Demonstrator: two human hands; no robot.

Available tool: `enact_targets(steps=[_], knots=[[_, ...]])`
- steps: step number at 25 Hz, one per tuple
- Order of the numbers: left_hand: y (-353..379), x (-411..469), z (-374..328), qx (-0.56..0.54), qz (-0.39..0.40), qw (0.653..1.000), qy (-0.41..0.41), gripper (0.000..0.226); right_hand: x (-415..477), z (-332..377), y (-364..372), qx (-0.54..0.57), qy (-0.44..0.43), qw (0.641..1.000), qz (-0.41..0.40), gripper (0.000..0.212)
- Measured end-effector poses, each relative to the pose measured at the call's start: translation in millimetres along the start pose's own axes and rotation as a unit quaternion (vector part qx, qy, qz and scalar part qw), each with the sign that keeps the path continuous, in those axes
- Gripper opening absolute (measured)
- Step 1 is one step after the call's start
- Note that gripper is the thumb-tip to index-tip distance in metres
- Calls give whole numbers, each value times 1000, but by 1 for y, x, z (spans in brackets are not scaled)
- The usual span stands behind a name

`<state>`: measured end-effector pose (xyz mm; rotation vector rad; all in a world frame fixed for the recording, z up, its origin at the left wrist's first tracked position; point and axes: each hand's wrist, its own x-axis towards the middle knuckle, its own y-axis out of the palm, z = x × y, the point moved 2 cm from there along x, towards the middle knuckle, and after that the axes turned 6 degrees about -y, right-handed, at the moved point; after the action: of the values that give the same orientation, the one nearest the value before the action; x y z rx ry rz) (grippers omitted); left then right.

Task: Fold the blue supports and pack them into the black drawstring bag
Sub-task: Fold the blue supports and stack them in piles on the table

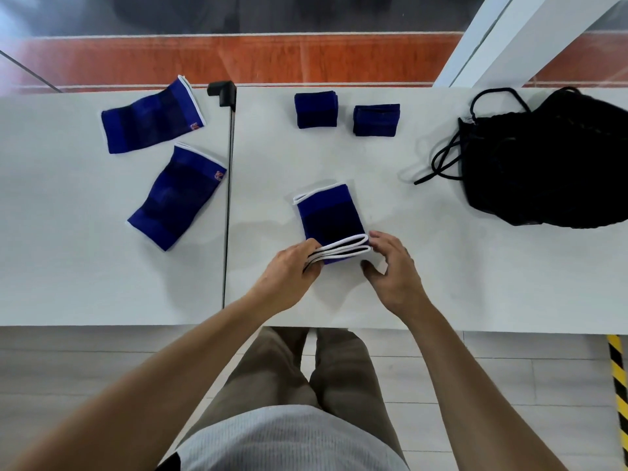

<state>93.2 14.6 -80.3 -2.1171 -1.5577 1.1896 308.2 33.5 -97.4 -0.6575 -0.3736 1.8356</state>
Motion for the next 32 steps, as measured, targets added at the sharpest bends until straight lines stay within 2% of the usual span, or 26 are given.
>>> enact_targets(steps=[2,4,8,11,13,21,23,25,26,28,30,32], knots=[[-7,3,-1,-53,24,998,-40,5,12,-1,-1,-74,-62,995,6,32],[-13,6,3,-108,32,990,-82,7,25,1,-3,-103,-78,991,26,26],[-20,15,11,-222,29,968,-118,28,36,0,2,-8,26,998,51,20],[-17,25,19,-185,8,973,-138,24,48,4,6,3,76,997,29,22],[-16,32,20,-178,-14,968,-176,18,57,6,10,-24,76,997,23,24],[-12,51,12,-156,-101,946,-264,16,78,11,16,-90,92,992,-8,20],[-15,49,9,-116,-180,949,-232,16,84,12,18,-110,105,988,-7,22],[-14,46,5,7,-268,957,-107,17,88,13,18,-117,130,985,-15,26],[-9,44,4,80,-279,956,-41,18,90,13,18,-115,145,982,-20,28],[3,43,9,209,-236,948,29,36,90,12,21,-96,164,981,-31,30],[10,44,15,246,-195,949,10,51,86,15,24,-82,147,984,-60,25],[14,46,15,230,-170,958,-28,55,79,16,24,-158,41,980,-114,17]])
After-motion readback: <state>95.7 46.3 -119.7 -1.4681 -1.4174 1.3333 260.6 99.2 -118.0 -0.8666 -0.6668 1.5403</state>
